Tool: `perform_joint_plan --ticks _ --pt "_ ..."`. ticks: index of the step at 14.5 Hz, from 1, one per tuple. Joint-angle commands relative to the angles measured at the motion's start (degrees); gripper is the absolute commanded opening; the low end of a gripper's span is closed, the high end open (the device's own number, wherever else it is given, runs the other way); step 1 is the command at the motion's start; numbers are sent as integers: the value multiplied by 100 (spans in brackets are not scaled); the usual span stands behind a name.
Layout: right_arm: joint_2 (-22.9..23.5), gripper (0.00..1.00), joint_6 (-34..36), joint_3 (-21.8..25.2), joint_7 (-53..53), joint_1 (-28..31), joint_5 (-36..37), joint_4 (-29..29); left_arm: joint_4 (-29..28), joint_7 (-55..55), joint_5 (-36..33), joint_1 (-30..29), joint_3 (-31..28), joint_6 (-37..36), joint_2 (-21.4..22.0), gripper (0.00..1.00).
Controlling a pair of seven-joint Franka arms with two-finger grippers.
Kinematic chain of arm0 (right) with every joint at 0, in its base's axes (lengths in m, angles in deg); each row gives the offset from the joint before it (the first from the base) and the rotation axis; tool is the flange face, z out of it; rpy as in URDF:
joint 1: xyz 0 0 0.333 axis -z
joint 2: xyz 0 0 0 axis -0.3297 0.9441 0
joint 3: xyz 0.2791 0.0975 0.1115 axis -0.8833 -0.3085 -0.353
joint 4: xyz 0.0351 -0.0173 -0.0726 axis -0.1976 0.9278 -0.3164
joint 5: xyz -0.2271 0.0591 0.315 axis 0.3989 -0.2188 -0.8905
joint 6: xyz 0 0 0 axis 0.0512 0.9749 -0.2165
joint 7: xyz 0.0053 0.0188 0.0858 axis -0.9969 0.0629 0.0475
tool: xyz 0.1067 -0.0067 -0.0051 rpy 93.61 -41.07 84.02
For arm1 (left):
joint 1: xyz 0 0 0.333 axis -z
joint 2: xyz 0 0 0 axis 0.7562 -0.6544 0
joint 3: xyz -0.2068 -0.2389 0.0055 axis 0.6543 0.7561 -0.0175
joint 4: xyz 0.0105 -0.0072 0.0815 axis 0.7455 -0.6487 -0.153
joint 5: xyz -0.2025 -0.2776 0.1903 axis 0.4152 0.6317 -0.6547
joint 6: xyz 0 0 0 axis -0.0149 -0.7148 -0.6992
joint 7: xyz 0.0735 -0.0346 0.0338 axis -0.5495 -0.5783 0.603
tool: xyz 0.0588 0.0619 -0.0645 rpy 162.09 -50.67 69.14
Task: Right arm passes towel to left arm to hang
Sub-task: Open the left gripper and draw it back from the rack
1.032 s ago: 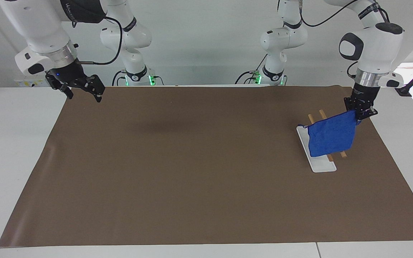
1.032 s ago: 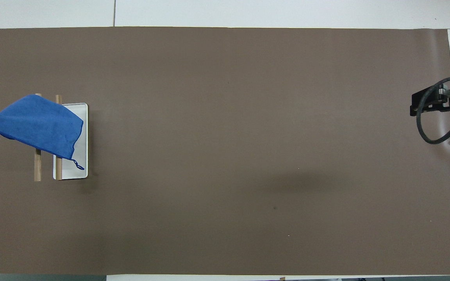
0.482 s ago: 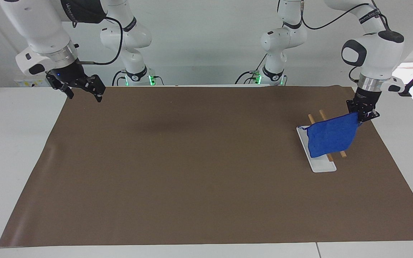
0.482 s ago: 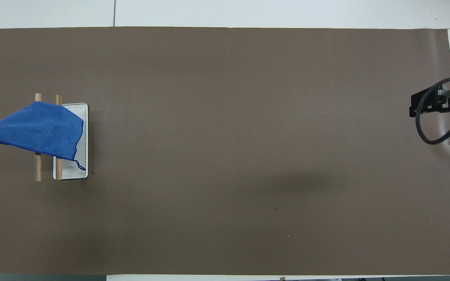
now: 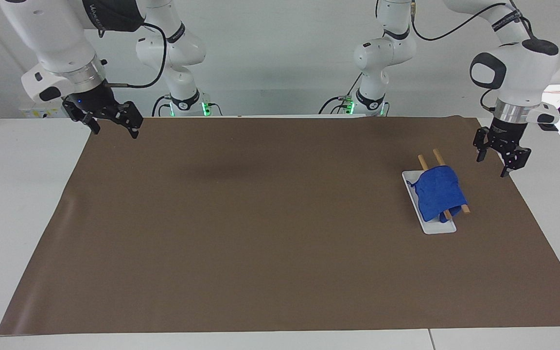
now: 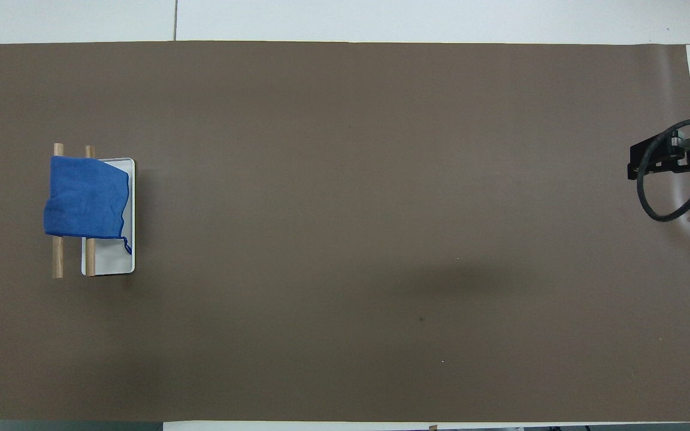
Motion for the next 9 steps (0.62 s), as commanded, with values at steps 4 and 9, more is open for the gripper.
perform_joint_plan --ticks 4,9 --pt "-78 100 -5 12 67 -22 25 88 907 -1961 -56 677 59 -430 -386 100" --pt "-78 100 13 12 67 -22 25 88 1117 -4867 -100 1101 59 -482 -508 100"
